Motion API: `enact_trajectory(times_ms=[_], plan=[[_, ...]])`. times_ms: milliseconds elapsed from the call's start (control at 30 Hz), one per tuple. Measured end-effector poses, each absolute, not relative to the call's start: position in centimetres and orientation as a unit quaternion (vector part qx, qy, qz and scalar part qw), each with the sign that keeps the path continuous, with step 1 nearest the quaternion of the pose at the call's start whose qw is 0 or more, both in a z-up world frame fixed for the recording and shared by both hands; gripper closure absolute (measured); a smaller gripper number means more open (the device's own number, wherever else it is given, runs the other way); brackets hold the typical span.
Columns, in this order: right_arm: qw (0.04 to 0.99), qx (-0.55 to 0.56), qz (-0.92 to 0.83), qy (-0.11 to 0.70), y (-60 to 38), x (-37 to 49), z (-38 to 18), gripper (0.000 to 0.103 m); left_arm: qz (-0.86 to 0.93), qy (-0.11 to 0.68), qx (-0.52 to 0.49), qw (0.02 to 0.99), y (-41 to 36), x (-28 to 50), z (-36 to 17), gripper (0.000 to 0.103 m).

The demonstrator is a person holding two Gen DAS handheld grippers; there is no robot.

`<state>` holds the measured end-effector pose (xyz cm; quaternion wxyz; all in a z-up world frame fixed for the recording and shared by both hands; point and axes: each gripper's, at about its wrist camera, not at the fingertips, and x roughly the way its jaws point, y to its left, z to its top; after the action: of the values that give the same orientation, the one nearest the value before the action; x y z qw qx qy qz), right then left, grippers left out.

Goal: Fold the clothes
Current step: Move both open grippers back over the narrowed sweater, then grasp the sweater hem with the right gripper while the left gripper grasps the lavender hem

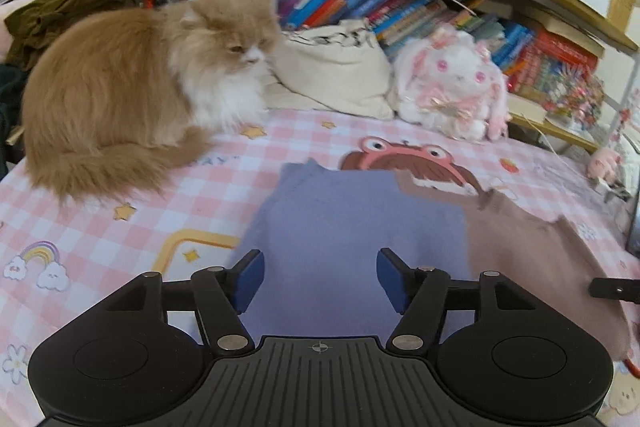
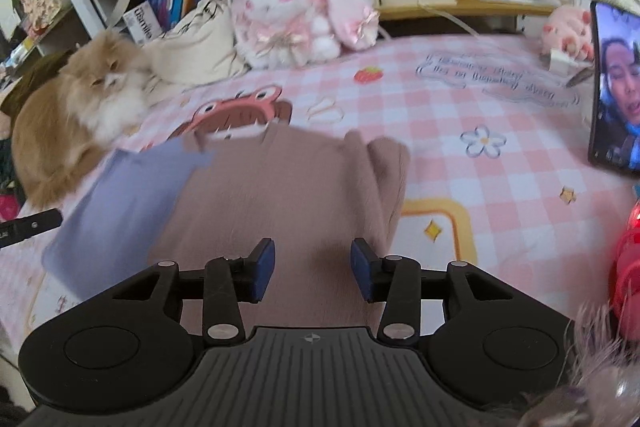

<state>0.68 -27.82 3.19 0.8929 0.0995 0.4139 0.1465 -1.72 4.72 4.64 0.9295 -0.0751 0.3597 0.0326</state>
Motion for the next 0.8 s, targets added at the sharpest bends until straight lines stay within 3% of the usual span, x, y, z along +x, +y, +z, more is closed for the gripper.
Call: enact_trajectory(times_ms=[200, 367, 600, 800], plan=[[0.890, 0.063, 0.172, 0.418, -27.6, 0.2, 3.2, 0.063, 0.028, 0.371, -0.068, 0.926, 2.1, -1.8, 4.3, 0.033], [0.889, 0.009, 0.203, 0.411, -27.2, -0.6, 3.3, 0.051, 0.033, 0.381, -0.067, 0.922, 0.2, -1.9, 4.0, 0.028], [0.883, -0.054, 0.242, 0.399, -27.2, -2.0, 3.3, 0.047, 0.036, 0.391, -0.065, 0.917, -2.0, -2.4, 3.4, 0.026], [0.879, -0.069, 0.254, 0.398, -28.0, -2.5, 3.1, 0.036, 0.045, 0.402, -0.063, 0.913, -3.3, -3.1, 2.9, 0.024]])
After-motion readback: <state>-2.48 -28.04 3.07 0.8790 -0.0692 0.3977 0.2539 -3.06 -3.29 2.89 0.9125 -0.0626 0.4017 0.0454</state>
